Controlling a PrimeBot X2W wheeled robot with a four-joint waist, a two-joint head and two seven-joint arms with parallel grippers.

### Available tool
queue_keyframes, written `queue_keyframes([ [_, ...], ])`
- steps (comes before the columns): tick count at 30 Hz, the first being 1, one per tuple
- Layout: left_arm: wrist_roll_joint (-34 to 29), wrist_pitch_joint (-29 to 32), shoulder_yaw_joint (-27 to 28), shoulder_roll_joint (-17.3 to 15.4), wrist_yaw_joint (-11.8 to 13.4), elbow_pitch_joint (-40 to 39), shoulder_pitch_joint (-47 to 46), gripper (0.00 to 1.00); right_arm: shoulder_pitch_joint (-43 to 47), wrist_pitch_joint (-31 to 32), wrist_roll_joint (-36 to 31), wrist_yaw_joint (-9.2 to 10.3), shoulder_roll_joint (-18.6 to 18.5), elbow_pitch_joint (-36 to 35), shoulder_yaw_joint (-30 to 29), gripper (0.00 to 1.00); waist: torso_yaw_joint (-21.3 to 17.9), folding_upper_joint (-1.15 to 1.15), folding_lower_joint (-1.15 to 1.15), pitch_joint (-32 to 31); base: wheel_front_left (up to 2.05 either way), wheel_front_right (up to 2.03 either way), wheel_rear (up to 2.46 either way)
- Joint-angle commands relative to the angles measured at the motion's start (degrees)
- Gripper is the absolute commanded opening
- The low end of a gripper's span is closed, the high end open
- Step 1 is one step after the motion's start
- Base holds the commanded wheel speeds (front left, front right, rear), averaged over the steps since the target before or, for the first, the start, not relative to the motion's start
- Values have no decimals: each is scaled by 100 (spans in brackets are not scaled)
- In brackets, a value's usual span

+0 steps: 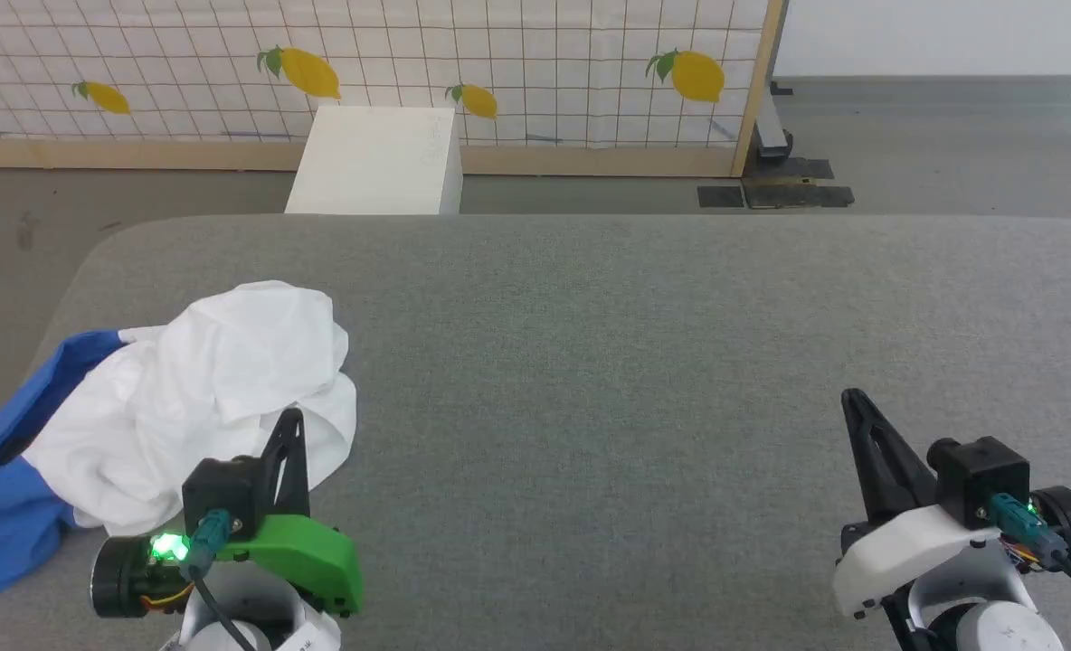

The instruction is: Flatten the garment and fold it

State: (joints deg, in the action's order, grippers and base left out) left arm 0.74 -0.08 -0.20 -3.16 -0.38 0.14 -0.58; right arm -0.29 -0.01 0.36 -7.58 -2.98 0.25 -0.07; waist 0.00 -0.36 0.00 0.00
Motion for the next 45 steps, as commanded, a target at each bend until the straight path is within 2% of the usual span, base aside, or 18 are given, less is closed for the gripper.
queue_keyframes([
  [1,-74,8,20,28,38,-14,58,0,29,1,-36,9,11,-25,7,0,0,36,0,0,0,0,0],
  [32,-74,8,20,28,38,-14,58,0,29,1,-36,9,11,-25,7,0,0,36,0,0,0,0,0],
  [33,0,0,0,0,0,0,0,100,0,0,0,0,0,0,0,100,0,0,0,0,0,0,0],
  [34,8,-1,-1,-1,-1,1,-1,100,1,-1,4,-1,-1,3,-1,100,0,0,0,0,0,0,0],
  [35,19,-2,-7,-1,-1,2,-1,0,2,-3,6,-1,-1,6,-4,0,0,0,0,0,0,0,0],
  [36,27,-1,-11,-1,-1,1,-1,100,1,-1,4,-1,-2,6,-5,100,0,0,0,0,0,0,0],
  [45,113,-89,-39,1,10,54,20,100,54,-90,116,-1,-1,57,-108,100,-2,2,0,1,0,0,0],
])
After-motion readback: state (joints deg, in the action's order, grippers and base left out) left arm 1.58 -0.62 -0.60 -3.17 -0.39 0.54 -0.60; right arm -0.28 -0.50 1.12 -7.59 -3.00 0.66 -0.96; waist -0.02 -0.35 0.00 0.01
